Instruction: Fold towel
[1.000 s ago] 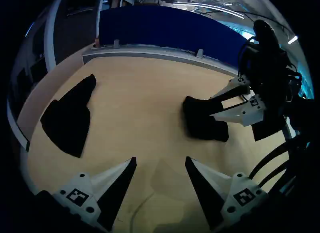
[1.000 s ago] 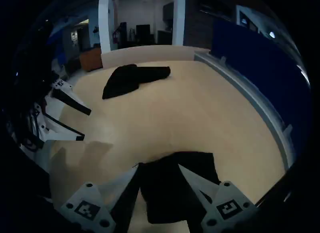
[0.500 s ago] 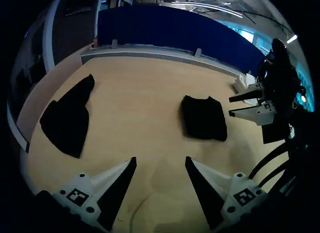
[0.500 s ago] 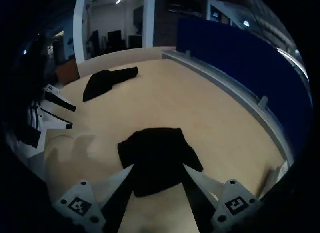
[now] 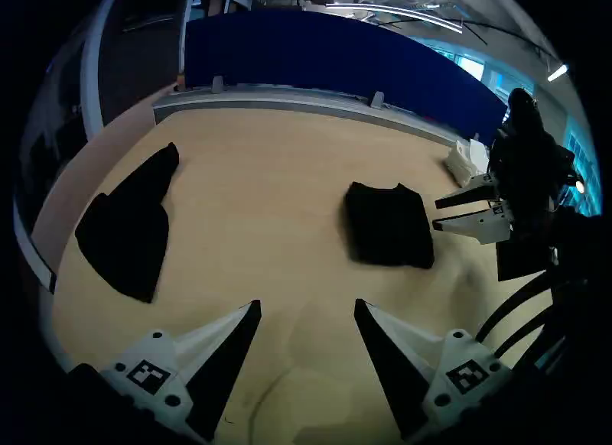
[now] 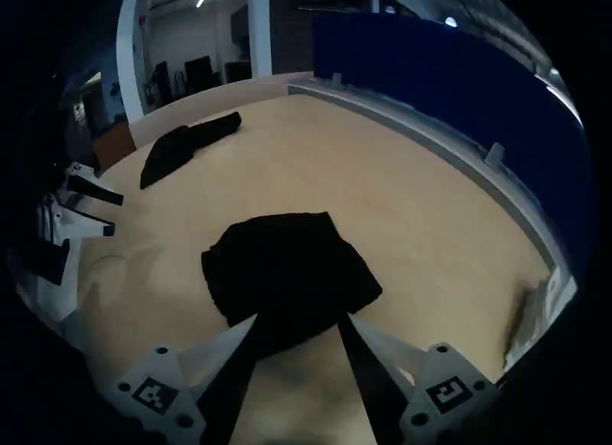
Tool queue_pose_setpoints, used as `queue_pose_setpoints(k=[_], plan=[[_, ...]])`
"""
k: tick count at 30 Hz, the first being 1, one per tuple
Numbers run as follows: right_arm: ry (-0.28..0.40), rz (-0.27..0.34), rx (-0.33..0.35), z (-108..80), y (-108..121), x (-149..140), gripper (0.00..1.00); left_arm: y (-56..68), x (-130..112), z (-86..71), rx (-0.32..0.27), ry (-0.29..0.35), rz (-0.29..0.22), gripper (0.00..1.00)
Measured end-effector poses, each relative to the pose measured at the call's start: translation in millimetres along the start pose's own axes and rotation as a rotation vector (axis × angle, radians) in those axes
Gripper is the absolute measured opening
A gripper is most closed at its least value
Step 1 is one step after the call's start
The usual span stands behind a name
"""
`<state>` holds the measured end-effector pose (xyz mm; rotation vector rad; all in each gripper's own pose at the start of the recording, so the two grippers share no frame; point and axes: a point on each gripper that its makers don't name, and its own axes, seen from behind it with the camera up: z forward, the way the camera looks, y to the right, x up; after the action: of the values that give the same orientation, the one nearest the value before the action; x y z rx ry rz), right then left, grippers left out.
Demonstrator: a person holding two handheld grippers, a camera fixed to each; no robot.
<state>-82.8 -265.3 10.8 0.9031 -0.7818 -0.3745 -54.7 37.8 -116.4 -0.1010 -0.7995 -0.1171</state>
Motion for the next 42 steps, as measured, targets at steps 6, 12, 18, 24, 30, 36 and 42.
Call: queue_pose_setpoints(k=[6, 12, 18, 24, 30, 36, 42], plan=[[-0.012, 0.05, 0.001, 13.3, 5.8, -6.0, 0.48, -2.9, -2.3, -0.4, 0.002, 0.0, -0.007, 0.9], [-0.024, 0.076, 0.01, 15.9, 5.1, -9.8, 0.34, -5.9, -2.9, 0.3, 0.005, -0.002, -0.01, 0.9], [-0.038, 0.079, 0.016, 18.6, 2.4, -13.1, 0.33, -7.3, -2.2, -0.6, 0.005, -0.001, -0.014, 0.9], [-0.045, 0.083, 0.022, 19.7, 0.3, -15.7, 0.22, -8.5, -3.5, 0.2, 0.008, -0.003, -0.011, 0.9], [-0.041, 0.09, 0.027, 18.3, 0.4, -14.2, 0.16, -9.9, -4.1, 0.9, 0.011, -0.004, -0.01, 0.9], [-0.03, 0.087, 0.026, 15.1, 1.3, -9.3, 0.15, -12.7, -5.0, 1.2, 0.014, -0.006, -0.011, 0.9], [0.011, 0.08, 0.032, 9.6, 3.3, 18.9, 0.15, -14.4, -5.0, 1.1, 0.017, -0.006, -0.013, 0.9]])
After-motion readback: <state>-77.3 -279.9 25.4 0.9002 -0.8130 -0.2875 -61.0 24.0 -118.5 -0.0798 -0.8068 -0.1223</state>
